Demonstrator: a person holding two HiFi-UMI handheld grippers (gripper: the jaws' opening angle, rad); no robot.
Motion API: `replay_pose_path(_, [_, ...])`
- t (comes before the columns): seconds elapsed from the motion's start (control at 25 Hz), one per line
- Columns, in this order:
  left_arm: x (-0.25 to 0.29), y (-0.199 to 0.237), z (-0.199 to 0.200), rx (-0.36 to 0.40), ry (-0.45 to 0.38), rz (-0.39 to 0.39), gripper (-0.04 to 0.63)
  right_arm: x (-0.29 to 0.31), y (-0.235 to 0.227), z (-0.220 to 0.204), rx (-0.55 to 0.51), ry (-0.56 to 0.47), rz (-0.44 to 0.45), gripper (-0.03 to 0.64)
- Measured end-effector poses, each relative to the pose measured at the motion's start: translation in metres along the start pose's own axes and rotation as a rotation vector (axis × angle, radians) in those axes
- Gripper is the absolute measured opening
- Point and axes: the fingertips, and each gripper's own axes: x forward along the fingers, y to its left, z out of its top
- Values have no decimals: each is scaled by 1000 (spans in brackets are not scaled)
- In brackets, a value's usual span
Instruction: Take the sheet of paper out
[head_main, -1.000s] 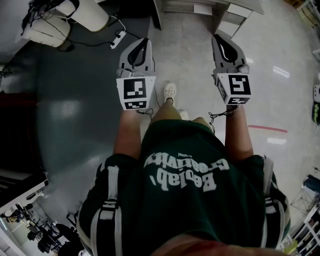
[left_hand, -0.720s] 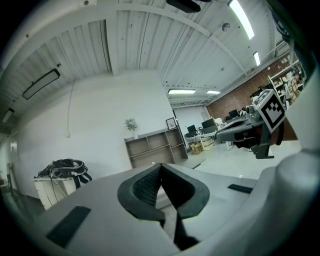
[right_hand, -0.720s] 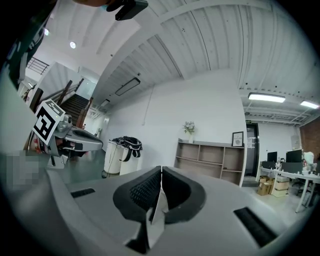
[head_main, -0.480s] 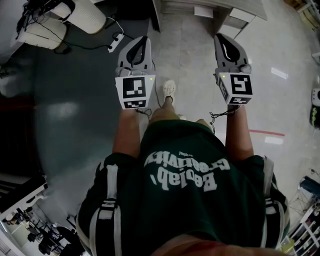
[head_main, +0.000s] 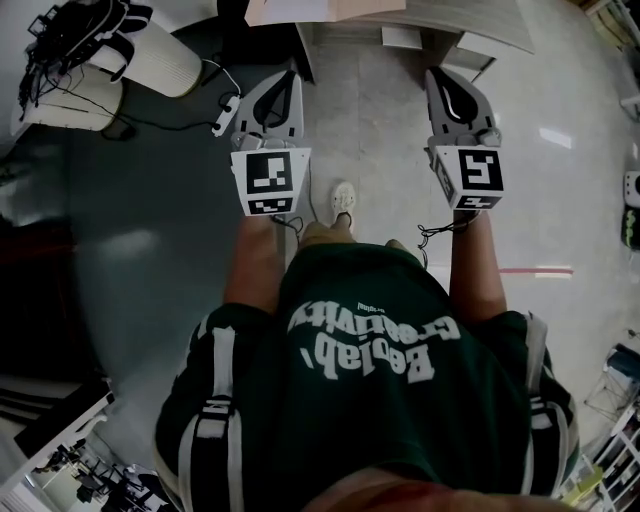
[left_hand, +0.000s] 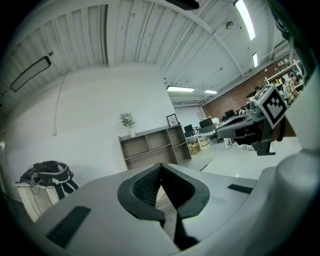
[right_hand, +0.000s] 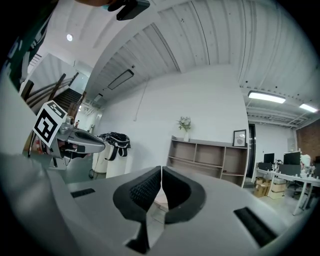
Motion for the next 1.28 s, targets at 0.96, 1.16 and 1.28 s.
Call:
replay_pose_path(0.96, [161,120,-13,31,-25,-92,18,189,-27,19,12,-7,-70,34])
replay_pose_path(1.16, [179,126,-23,16,-14,-99,18,202,-31,12,13,6,-76,34])
replay_pose_path(1.28, [189,128,-30,10,-3,-99,18,211,-34,5,14,19,-73,34])
